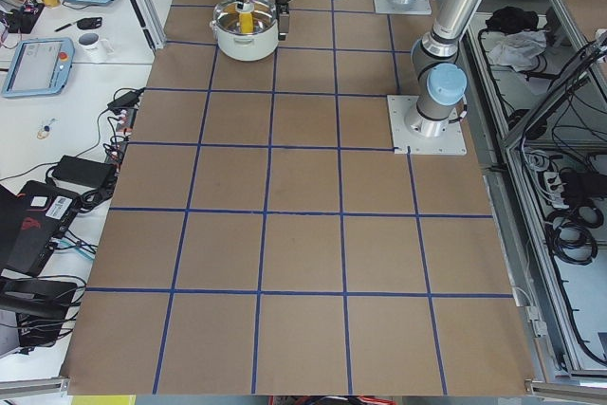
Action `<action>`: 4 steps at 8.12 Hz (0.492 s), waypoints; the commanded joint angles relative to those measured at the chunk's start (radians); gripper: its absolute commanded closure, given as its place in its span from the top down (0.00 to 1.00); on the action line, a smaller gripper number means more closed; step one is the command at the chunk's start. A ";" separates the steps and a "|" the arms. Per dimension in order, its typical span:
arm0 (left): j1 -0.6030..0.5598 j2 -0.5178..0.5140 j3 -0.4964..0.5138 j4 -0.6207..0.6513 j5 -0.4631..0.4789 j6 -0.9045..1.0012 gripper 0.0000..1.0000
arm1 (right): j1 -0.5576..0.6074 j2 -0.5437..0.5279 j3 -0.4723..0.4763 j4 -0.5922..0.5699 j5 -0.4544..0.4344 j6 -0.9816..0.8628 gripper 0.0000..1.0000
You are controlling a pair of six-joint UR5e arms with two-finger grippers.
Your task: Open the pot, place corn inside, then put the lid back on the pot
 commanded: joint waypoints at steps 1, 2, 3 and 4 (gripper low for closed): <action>0.000 0.000 0.001 0.001 -0.005 0.000 1.00 | 0.000 -0.004 0.001 0.001 0.005 0.001 0.93; 0.000 0.000 0.001 0.001 -0.007 -0.002 1.00 | -0.002 -0.009 -0.004 0.001 0.005 -0.003 1.00; 0.000 0.000 0.001 0.001 -0.008 -0.002 1.00 | -0.003 -0.039 -0.007 0.016 0.006 -0.016 1.00; 0.000 0.000 0.001 0.001 -0.008 -0.002 1.00 | -0.012 -0.085 0.002 0.063 0.006 -0.040 1.00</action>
